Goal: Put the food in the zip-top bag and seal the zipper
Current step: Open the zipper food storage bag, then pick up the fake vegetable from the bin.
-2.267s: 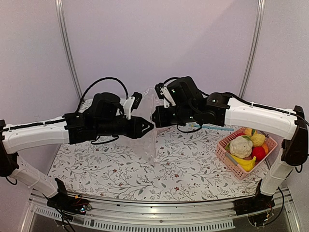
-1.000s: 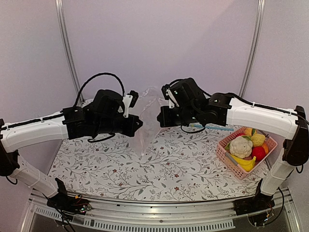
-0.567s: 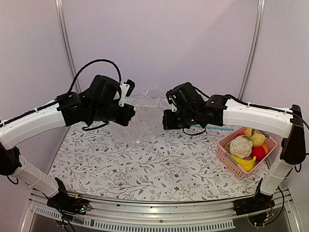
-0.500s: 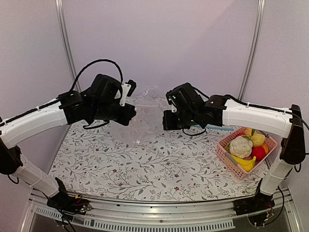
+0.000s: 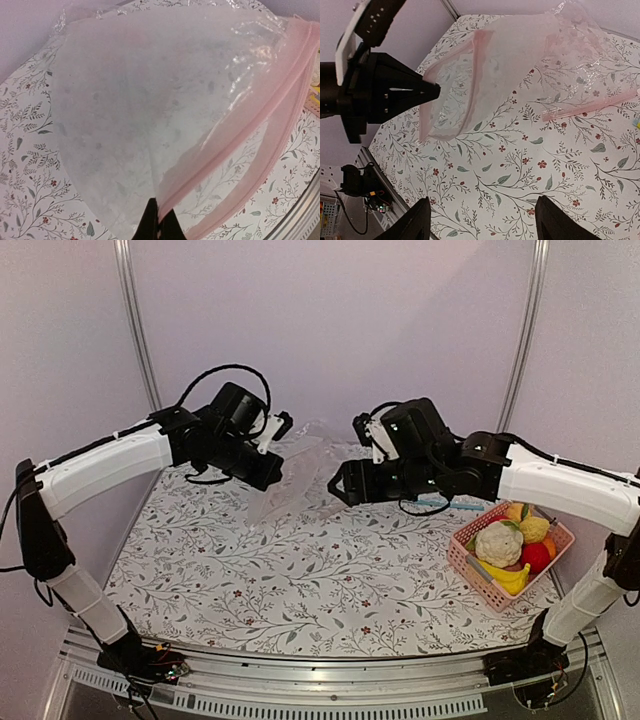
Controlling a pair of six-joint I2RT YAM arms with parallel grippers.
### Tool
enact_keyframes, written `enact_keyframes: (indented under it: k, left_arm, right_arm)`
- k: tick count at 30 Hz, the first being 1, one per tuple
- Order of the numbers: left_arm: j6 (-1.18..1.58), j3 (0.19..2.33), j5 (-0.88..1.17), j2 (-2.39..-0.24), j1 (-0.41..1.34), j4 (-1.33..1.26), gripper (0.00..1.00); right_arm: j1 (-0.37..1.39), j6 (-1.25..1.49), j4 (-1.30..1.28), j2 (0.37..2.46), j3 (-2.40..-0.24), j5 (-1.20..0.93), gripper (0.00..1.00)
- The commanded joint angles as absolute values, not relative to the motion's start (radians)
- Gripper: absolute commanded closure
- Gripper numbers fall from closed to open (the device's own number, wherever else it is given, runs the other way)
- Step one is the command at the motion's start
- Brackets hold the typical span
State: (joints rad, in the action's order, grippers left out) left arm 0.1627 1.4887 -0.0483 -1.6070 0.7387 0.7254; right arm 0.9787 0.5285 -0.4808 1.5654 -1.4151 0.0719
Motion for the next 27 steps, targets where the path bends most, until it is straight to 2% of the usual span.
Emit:
enact_keyframes:
  k: [1, 4, 9, 11, 13, 19, 24, 27]
  left_arm:
    - [0.123, 1.488, -0.041, -1.599, 0.686, 0.755, 1.00]
    - [0.130, 1.450, -0.017, -1.579, 0.646, 0.725, 1.00]
    - [0.129, 1.413, 0.018, -1.546, 0.626, 0.690, 1.00]
    - [0.130, 1.401, 0.031, -1.541, 0.626, 0.681, 1.00]
    - [0.128, 1.394, 0.037, -1.538, 0.626, 0.680, 1.00]
    - [0.121, 1.388, 0.035, -1.529, 0.624, 0.681, 1.00]
    - [0.122, 1.386, 0.052, -1.532, 0.623, 0.680, 1.00]
    - [0.125, 1.385, 0.053, -1.530, 0.624, 0.680, 1.00]
  right_arm:
    - [0.971, 0.491, -0.498, 1.432, -1.364, 0.103, 0.24]
    - [0.960, 0.473, -0.543, 1.360, -1.325, 0.157, 0.18]
    - [0.812, 0.538, -0.716, 1.286, -1.259, 0.279, 0.15]
    - [0.754, 0.589, -0.752, 1.236, -1.209, 0.324, 0.07]
    - [0.706, 0.643, -0.779, 1.184, -1.151, 0.366, 0.04]
    - [0.559, 0.759, -0.934, 1.034, -1.020, 0.531, 0.01]
    - [0.345, 0.741, -0.945, 0.994, -0.918, 0.434, 0.01]
    - [0.296, 0.705, -0.921, 1.020, -0.897, 0.423, 0.01]
